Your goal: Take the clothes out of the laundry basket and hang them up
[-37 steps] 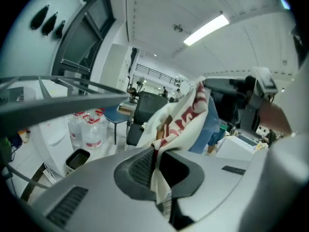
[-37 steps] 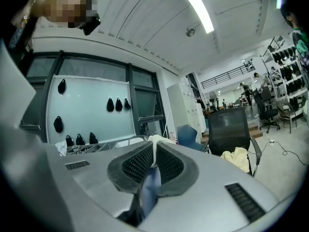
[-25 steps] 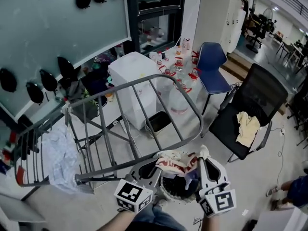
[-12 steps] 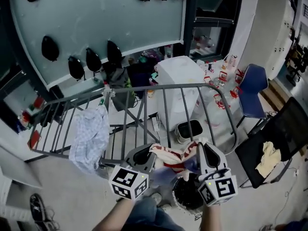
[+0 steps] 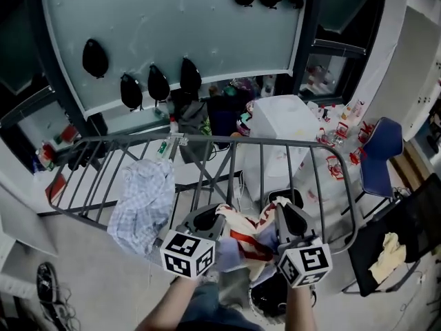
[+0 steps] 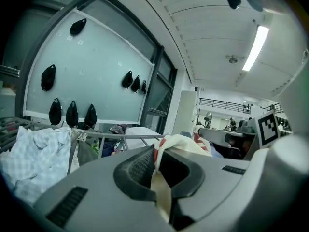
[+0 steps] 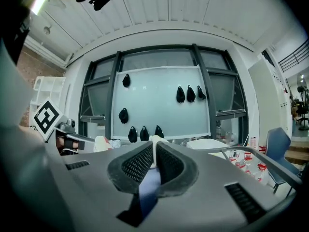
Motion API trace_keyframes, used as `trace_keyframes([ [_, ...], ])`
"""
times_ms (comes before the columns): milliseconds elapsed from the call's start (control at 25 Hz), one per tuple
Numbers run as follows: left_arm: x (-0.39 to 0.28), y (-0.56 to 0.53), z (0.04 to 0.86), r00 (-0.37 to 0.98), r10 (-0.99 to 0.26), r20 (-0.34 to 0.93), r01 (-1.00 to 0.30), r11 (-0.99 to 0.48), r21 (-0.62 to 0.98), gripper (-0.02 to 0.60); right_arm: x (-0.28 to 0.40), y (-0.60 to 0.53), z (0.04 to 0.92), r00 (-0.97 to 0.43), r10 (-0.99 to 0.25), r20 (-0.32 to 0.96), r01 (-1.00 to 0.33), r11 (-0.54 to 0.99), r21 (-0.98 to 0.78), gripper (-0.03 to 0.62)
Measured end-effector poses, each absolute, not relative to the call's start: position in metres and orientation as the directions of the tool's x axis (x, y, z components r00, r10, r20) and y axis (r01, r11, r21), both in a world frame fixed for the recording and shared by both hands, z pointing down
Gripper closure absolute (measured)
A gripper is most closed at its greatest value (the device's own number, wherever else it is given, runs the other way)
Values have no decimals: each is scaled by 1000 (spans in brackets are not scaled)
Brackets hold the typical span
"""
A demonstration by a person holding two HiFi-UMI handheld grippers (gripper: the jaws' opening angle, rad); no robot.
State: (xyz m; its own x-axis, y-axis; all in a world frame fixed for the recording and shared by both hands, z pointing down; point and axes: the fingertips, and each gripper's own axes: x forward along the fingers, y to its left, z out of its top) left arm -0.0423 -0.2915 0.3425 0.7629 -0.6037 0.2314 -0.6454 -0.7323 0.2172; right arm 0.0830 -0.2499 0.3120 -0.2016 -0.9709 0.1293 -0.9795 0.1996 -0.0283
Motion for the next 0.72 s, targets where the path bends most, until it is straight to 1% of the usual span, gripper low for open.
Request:
trace_keyframes([
  [160,-36,-333,343,759,-608,232,-650,-730,212,554,91,-288,316,-186,-971,149,-983,183,-31,572],
  [440,-19,-408,350,760,-603,242,-648,-729,222,554,111,-359,318,-116,-978,172,-992,107,-59,572],
  [720,-5,-477,365,754,-601,266,-654,-727,209,554,132,-428,332,-50,-976,210,-999,47,-20,571],
])
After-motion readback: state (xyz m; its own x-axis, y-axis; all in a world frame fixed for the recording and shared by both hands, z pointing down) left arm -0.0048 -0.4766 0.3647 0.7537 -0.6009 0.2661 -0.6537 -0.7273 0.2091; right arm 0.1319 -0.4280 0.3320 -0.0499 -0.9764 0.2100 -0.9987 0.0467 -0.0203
